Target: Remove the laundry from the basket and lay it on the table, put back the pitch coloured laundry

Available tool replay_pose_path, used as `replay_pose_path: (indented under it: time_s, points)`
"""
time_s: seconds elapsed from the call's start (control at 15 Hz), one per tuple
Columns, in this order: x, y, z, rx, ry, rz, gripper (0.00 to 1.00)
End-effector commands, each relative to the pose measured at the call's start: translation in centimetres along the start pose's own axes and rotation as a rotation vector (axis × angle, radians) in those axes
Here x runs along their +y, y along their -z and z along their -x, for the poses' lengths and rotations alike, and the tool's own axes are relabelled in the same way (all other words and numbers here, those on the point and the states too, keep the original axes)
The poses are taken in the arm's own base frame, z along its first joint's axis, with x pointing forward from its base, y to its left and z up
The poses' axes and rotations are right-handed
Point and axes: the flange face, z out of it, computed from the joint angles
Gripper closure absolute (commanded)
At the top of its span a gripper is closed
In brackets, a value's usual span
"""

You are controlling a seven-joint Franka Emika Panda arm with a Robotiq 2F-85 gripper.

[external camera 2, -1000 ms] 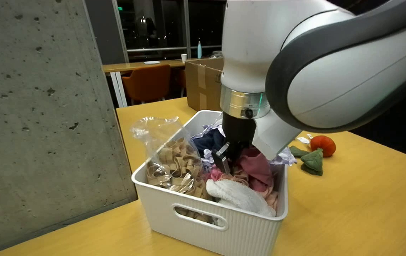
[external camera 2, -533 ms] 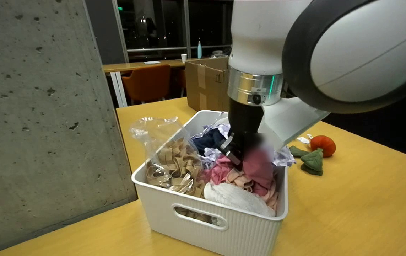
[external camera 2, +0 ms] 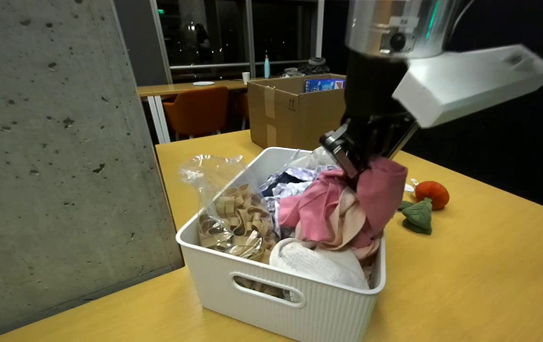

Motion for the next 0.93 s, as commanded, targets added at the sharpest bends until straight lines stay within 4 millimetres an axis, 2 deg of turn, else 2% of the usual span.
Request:
replay_pose_path:
  time_s: [0.0,0.27,0.4,0.53,0.67,0.73,0.8,0.87]
  points:
    - [4.2,6.0,3.0,0.048,-0.110,0.072,0.97]
    - [7.8,10.5,5.0,0.091,-0.204,0.142,0.97]
    - [9.0,11.9,5.7,0.100,-0.230,0.157,0.97]
    - [9.8,12.5,6.0,0.099,-0.245,0.162,0.97]
    - [10.4,12.2,6.0,0.094,-0.247,0.149,0.97]
    - [10.7,11.6,5.8,0.087,-0.249,0.144,0.81]
    - [11.0,10.9,5.7,0.079,-0.257,0.145,0.61]
    - [11.4,10.3,5.6,0.070,-0.257,0.143,0.55]
